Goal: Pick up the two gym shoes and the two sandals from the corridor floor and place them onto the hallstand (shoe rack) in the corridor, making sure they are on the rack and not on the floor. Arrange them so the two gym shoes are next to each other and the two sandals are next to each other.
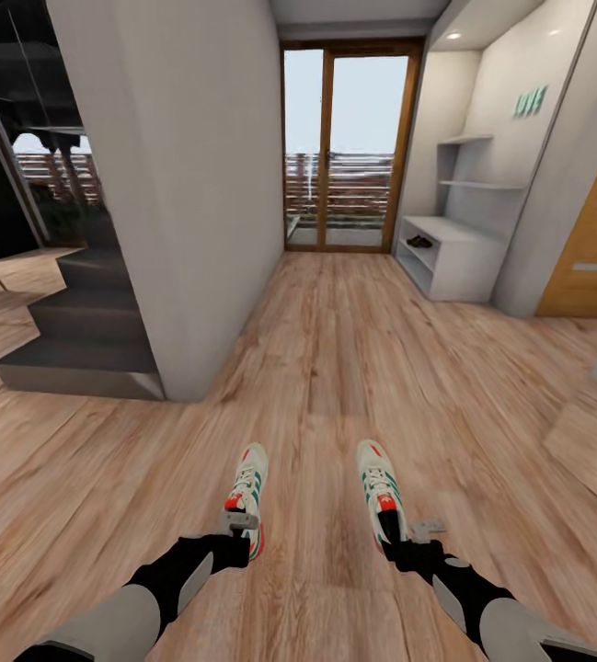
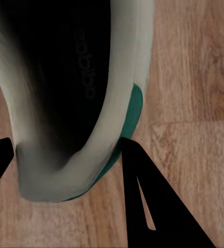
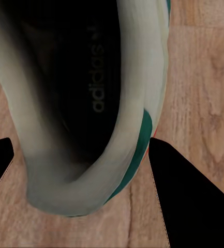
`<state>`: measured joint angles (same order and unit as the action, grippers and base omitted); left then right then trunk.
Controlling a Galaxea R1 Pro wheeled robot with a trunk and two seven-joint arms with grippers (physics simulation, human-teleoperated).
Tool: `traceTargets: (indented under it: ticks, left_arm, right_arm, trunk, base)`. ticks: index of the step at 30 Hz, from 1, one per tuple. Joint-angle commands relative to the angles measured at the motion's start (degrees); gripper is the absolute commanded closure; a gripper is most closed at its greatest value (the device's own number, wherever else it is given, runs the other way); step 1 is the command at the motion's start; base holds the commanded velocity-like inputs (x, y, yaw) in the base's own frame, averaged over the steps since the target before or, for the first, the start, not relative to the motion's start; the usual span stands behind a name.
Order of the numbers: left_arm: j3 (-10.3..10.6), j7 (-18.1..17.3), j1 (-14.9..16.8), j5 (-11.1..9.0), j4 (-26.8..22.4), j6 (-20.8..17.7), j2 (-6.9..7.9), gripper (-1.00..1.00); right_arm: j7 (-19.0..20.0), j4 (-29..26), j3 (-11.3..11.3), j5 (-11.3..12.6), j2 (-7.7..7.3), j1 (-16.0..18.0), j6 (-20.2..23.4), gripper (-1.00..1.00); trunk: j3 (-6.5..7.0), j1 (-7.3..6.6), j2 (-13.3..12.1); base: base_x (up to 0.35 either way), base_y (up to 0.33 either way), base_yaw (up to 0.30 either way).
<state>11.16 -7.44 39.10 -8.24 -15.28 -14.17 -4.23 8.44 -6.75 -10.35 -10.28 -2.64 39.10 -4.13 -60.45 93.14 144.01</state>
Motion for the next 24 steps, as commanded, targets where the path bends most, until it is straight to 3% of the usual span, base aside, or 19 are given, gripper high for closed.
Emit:
traceTargets:
  ticks: [1, 24]
  left_arm:
    - [-0.02, -0.10, 0.01, 0.16, -0.01, 0.02, 0.00, 1.00]
    - [-0.15, -0.05, 0.01, 0.15, -0.01, 0.02, 0.01, 1.00]
  right_arm:
    - [-0.10, -0.02, -0.02, 0.08, 0.00, 0.01, 0.00, 1.00]
    - [-0.10, -0.02, 0.02, 0.00, 0.09, 0.01, 0.09, 1.00]
  trunk:
    - [-0.01, 0.00, -0.01]
    - [-0.56, 0.00, -0.01]
  base:
    - [0.350, 0.000, 0.000]
    - [0.350, 0.000, -0.059]
